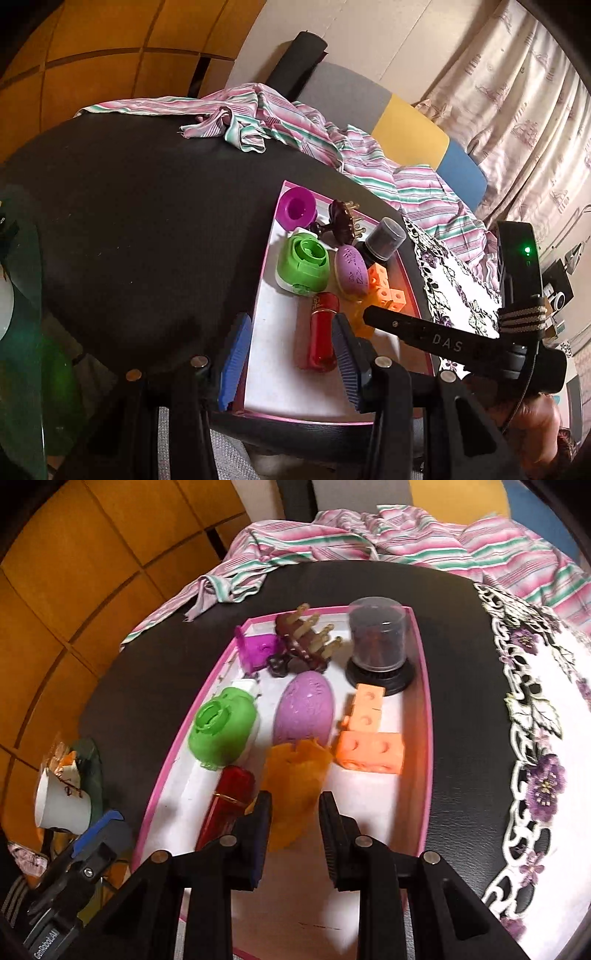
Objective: Organize rigid objects
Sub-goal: 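Carry the yellow block into the tray and open the right tool, then move the right tool back over the cloth to the red block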
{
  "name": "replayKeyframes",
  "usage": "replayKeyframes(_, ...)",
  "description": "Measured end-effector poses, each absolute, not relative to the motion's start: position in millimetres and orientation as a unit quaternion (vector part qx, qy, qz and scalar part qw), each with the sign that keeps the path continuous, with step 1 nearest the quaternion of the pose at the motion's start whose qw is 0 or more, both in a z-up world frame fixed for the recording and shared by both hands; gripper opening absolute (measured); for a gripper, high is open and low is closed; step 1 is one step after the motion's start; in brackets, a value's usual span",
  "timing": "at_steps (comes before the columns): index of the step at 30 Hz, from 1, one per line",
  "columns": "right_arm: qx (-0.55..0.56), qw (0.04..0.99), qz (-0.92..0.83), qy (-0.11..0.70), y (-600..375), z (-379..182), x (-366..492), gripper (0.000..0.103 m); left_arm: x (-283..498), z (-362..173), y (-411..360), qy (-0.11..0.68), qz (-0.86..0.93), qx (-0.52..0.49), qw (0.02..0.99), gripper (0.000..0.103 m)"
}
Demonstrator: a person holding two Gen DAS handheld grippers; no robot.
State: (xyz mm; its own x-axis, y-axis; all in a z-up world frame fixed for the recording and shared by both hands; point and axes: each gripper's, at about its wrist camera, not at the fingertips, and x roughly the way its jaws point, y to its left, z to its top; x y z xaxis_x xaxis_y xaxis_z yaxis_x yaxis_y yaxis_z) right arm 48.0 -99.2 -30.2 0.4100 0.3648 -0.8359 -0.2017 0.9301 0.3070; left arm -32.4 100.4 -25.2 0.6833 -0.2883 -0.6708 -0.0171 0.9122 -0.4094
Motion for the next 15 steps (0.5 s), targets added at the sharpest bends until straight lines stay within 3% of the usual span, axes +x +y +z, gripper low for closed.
replayKeyframes(9,0.119,0.812,0.190,0.539,-108,-38,44,0.024,-31,-22,93,0.390,-0.081,-0.184,0.899,0.045)
replayKeyframes(11,0.123,0.820,0.184,0.528,-116,-31,39,0.031,-29,-23,91,0.393,-0.082,-0.182,0.897,0.045)
replayKeyframes(15,0.136,0.833,0.176,0.507,-133,-13,35,0.031,-27,-24,85,0.398,-0.089,-0.181,0.895,0.045)
